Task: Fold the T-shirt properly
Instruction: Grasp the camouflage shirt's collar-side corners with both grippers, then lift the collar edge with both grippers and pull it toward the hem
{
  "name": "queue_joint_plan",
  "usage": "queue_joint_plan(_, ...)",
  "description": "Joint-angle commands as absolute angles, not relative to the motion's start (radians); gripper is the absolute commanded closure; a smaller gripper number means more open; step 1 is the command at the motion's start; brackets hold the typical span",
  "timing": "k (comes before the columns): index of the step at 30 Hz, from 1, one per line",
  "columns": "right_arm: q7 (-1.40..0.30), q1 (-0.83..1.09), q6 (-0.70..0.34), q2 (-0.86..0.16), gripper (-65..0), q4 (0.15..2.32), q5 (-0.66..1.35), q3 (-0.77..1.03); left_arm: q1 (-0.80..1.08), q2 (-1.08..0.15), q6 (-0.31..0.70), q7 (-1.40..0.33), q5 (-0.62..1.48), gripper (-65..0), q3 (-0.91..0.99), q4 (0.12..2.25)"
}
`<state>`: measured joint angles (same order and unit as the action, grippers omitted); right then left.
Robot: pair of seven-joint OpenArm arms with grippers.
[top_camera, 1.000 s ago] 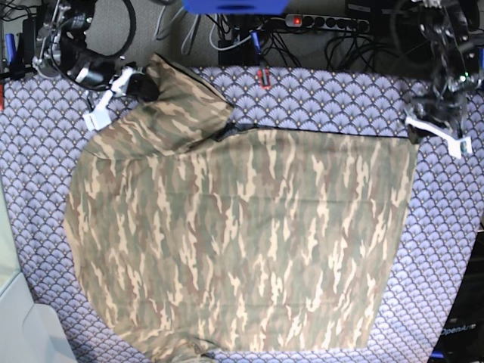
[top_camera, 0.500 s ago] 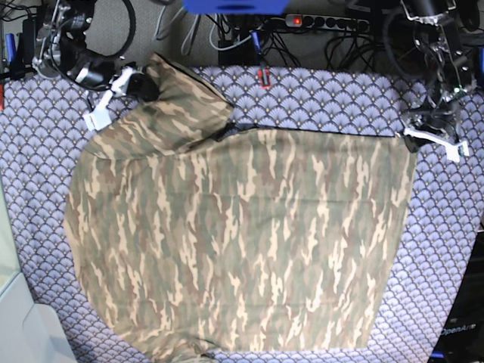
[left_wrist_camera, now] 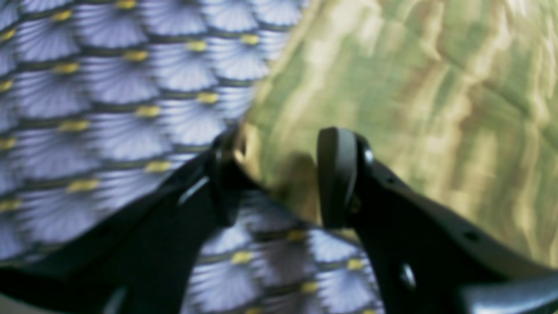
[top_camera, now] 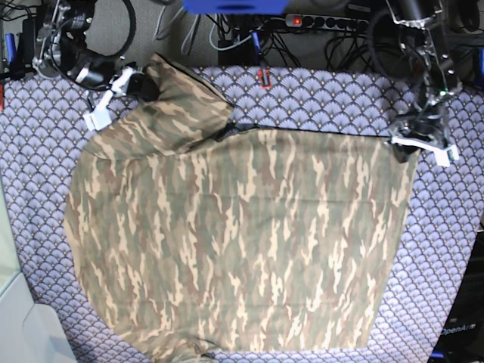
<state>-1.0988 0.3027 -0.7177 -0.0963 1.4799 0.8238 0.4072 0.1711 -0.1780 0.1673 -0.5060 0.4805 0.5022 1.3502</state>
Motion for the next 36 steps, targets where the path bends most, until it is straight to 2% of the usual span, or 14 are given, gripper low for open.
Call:
queue_joint_plan(1,-1.175,0.317,-0.698,-0.099,0.0,1.471,0.727,0.403,0.180,-0.174,0.170,-0.568,0.483,-27.4,0.499,1.343)
queue_joint_plan(6,-1.173,0.317,-0.698,-0.099,0.0,1.471,0.727,0.403,0.177,-0.174,0.170,-0.568,0.489,-25.9,0.496,1.342)
queue_joint_plan(9,-1.171,0.317,-0.698,-0.099,0.0,1.471,0.727,0.403,0.177,-0.174,0.170,-0.568,0.490,-15.1,0.496,1.351)
queue_joint_plan(11,-1.171,0.317,-0.698,-0.099,0.0,1.471,0.727,0.403,0.177,-0.174,0.170,-0.568,0.490,-3.6,0.499,1.351)
queue_joint_plan(12,-1.171,0.317,-0.698,-0.099,0.0,1.471,0.727,0.403,0.177,-0.174,0.170,-0.568,0.490,0.0,0.501,1.351)
queue_joint_plan(14,-1.171,0.317,-0.698,-0.099,0.0,1.469,0.727,0.403,0.180,-0.174,0.170,-0.568,0.490,-1.5,0.501,1.351)
queue_joint_plan(21,-1.171,0.317,-0.698,-0.096,0.0,1.469,0.727,0.409,0.183,-0.182,0.170,-0.568,0.484,-0.6,0.503,1.351)
queue_joint_plan(27,-1.171,0.317,-0.698,-0.094,-5.2,1.469,0.728,0.406,0.185,-0.183,0.170,-0.575,0.483,-0.6,0.503,1.351)
queue_joint_plan(31,-1.170,0.317,-0.698,-0.116,-0.5,1.475,0.725,0.361,0.183,-0.183,0.170,-0.611,0.483,-0.6,0.503,1.353)
queue_joint_plan(36,-1.139,0.317,-0.698,-0.157,0.0,1.483,0.671,0.302,0.186,-0.203,0.170,-0.613,0.483,-0.6,0.499,1.366)
